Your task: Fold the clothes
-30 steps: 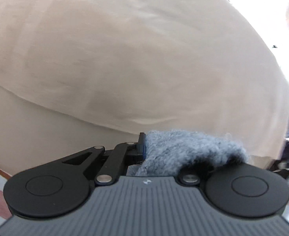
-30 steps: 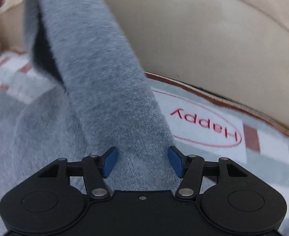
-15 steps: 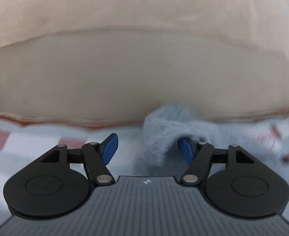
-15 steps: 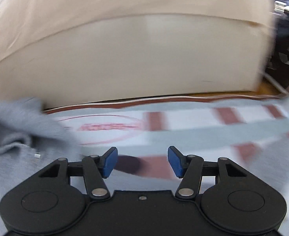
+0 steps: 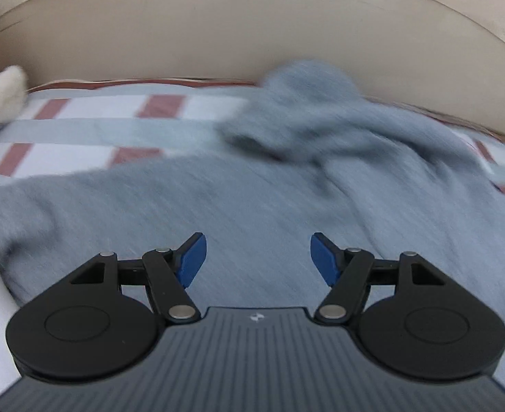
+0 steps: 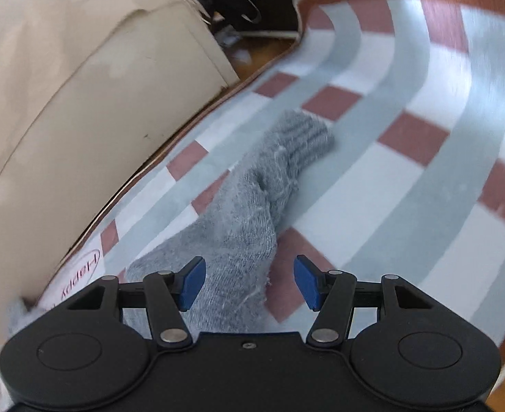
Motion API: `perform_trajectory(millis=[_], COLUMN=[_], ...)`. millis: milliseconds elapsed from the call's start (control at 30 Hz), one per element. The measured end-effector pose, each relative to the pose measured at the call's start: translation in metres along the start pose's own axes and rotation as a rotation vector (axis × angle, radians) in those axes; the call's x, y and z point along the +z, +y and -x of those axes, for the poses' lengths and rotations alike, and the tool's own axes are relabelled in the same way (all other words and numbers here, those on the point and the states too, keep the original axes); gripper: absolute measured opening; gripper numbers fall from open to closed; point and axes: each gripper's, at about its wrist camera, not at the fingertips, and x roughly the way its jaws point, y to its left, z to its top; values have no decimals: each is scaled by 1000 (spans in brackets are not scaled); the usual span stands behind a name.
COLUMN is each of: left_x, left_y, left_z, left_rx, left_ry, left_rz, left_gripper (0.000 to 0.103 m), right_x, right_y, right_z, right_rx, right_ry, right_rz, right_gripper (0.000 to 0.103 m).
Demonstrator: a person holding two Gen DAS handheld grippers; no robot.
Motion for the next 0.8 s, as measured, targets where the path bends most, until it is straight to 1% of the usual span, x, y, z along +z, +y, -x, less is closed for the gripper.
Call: perform_trajectory(millis=[33,100,167,300,367,433,467,500,567,667,767,800], left_x=[-8,-16,-20,-25,-29,-33,-34,-36,-37,-35,-34,-35], left_y=[-6,-18,-28,-41,-45,-51,-53,-55,-58,-58,-52,-51], left_z=[10,16,19,19,15,13,13,12,10,13,14,13], left_rx=[-20,-61,-87,-137,-148,-150,-146,-136,-109,-77,-49,-40], left_ry=[4,23,47,64,80,95,96,98,98,83,86,95], left_rz=[-25,-69,-87,-104,-115,-124,-134,-146,-164,-165,-148,-145], left_gripper=[67,67,67,67,67,67,67,67,67,68,70,70], right_x=[1,3,7,12,12,10,9,10,12,25,36,34], right_y=[-1,-3,-4,2,8,14,21,31,50,63,64,63], right_z=[-6,-19,-33,-58,-66,-74,-77,-77,-65,-15,17,15], right_rx=[1,4,8,-38,-45,-24,-23,-44,-78,-175,-353,-411], right_ry=[-5,-13,1,43,58,48,36,17,-66,-291,-419,-415], right_rz=[-26,-76,-97,-63,-55,-35,1,67,171,233,339,387], right_gripper=[62,62,62,63,63,61,36,17,14,13,13,13])
